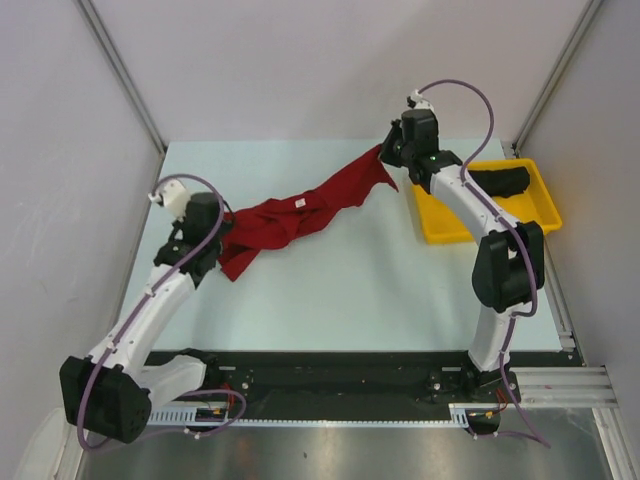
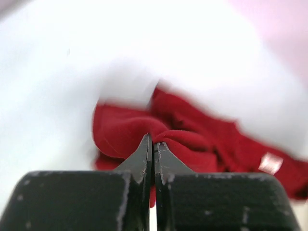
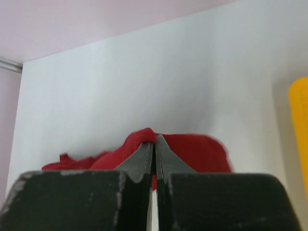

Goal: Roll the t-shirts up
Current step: Flatten out the T-shirt at the center of the board.

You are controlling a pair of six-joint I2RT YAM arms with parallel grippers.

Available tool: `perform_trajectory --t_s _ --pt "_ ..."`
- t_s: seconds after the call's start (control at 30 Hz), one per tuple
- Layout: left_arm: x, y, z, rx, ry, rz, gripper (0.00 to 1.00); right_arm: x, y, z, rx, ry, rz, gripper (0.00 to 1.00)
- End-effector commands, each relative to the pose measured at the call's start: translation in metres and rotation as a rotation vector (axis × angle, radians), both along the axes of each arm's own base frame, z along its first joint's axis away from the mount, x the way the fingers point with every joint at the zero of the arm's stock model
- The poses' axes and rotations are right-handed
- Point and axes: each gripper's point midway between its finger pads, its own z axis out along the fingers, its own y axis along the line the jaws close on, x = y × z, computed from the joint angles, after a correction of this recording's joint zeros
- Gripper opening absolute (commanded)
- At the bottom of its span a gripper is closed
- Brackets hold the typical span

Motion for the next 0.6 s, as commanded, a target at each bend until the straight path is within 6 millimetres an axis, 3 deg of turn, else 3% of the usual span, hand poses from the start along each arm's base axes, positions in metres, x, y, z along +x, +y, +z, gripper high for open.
perform_trajectory --t_s 0.0,0.03,0.07,0.17,0.3,0.43,0.47,0.57 --pt "0.044 0.025 0.122 0.092 -0.271 0.018 0.0 0.009 -0.02 0.096 -0.039 -0.18 -0.042 0.0" --pt "0.048 0.025 0.136 0.097 -0.292 0.009 0.0 0.011 -0.025 0.118 -0.031 -0.21 -0.055 0.0" --pt "0.052 0.026 0.167 0.096 -0.35 0.013 0.0 0.012 -0.03 0.133 -0.03 -0.235 -0.065 0.0" --pt "0.052 0.028 0.209 0.151 -0.411 -0.011 0.0 0.006 -0.042 0.177 -0.029 -0.315 -0.091 0.0" --pt "0.039 0.043 0.245 0.136 -0.473 0.005 0.0 0.001 -0.046 0.216 0.005 -0.386 -0.088 0.0" --pt "0.008 0.039 0.291 0.124 -0.587 -0.048 0.0 0.003 -0.037 0.23 0.055 -0.425 -0.042 0.0" --pt "-0.008 0.04 0.307 0.124 -0.632 -0.052 0.0 0.008 -0.035 0.227 0.064 -0.421 -0.042 0.0" --pt "-0.022 0.042 0.305 0.119 -0.6 -0.048 0.0 0.027 -0.042 0.192 0.066 -0.297 -0.105 0.0"
